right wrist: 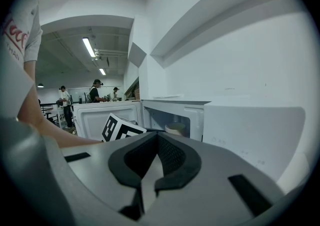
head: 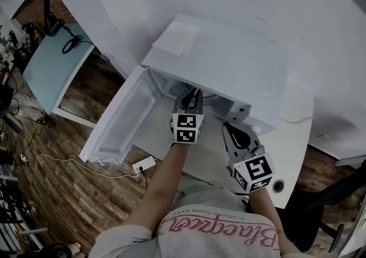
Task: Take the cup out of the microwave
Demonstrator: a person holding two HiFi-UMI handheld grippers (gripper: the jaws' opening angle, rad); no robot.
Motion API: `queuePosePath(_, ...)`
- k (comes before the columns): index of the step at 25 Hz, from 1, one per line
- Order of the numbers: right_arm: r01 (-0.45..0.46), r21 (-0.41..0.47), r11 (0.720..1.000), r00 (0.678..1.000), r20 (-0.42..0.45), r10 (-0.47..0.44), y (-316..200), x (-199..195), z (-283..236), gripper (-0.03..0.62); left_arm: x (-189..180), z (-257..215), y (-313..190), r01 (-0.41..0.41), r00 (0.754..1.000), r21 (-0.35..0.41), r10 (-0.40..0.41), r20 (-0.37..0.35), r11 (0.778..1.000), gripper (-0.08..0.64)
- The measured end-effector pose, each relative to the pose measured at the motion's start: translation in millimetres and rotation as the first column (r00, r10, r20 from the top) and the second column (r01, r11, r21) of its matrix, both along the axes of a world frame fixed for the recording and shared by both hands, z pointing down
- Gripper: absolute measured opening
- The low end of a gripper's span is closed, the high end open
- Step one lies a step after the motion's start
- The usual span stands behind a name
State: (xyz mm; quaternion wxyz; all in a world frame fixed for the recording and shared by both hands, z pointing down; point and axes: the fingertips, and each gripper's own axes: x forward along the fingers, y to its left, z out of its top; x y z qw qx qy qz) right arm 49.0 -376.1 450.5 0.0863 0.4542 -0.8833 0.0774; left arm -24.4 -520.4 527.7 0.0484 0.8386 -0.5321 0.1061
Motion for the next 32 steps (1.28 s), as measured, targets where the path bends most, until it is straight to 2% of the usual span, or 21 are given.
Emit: queuePosePath(32,0.036,0.014,0.999,0.999,0.005,-0.036,21.0,-16.6,-7.0,0.011,-13.6,-19.5,25.1,0.024,1.0,0.041,-0.023,-0.019,0.999,0.049)
